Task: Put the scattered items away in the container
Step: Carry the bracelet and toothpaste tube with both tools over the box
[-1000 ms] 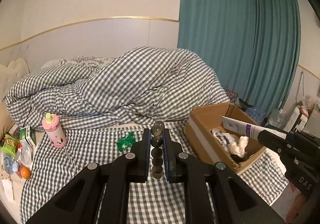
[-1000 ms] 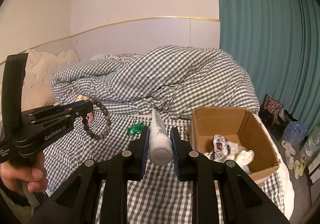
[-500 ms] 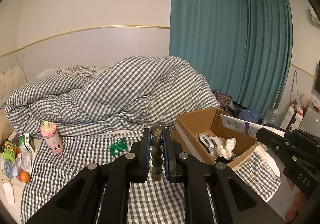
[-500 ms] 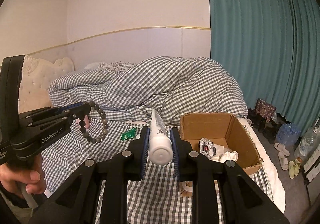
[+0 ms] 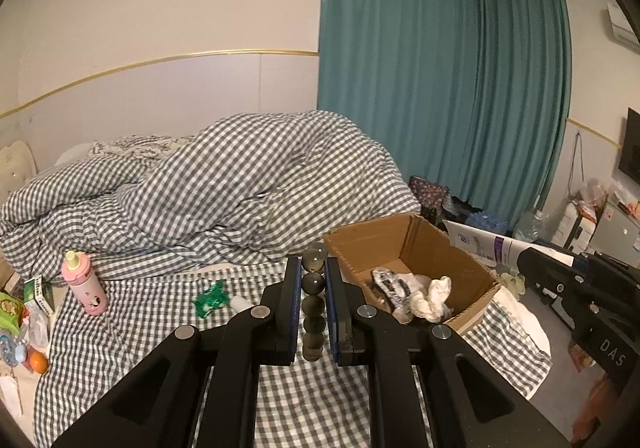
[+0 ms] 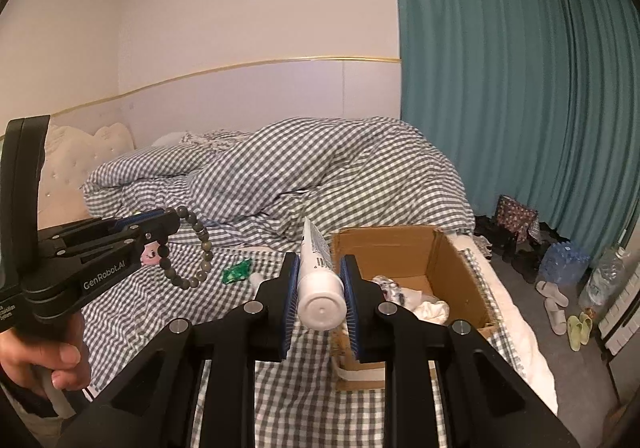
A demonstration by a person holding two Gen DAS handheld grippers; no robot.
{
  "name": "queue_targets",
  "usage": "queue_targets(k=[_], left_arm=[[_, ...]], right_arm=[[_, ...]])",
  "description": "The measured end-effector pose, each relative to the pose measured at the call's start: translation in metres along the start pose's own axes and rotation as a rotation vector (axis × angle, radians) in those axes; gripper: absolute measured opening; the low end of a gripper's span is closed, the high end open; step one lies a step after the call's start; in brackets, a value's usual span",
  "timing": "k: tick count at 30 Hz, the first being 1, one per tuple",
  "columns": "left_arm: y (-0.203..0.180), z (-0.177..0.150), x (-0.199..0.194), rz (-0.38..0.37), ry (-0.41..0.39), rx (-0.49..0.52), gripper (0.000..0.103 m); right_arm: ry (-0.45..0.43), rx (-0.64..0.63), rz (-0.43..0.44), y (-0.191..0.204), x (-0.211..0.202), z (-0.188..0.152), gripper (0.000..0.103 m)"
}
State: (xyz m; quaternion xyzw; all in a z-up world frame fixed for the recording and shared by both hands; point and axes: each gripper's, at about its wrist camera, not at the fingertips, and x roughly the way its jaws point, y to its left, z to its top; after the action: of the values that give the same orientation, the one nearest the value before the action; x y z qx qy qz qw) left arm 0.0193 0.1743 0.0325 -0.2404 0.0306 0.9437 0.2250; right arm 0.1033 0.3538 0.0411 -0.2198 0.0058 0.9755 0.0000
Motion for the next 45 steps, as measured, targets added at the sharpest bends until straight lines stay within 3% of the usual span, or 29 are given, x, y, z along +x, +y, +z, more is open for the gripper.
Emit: queue_targets(k=[26,45], left_arm=[[-0.101,0.019,0.055,-0.152,0.039,0.082,0.011],[-0.109,-0.008,0.153,-0.161,0.176,0.095,0.011]], right_arm=[[0.004,0.096,-0.163,-0.101,-0.017,0.001,0.021],[0.128,0.137,-0.132,-0.139,0.07,-0.022,0.021]])
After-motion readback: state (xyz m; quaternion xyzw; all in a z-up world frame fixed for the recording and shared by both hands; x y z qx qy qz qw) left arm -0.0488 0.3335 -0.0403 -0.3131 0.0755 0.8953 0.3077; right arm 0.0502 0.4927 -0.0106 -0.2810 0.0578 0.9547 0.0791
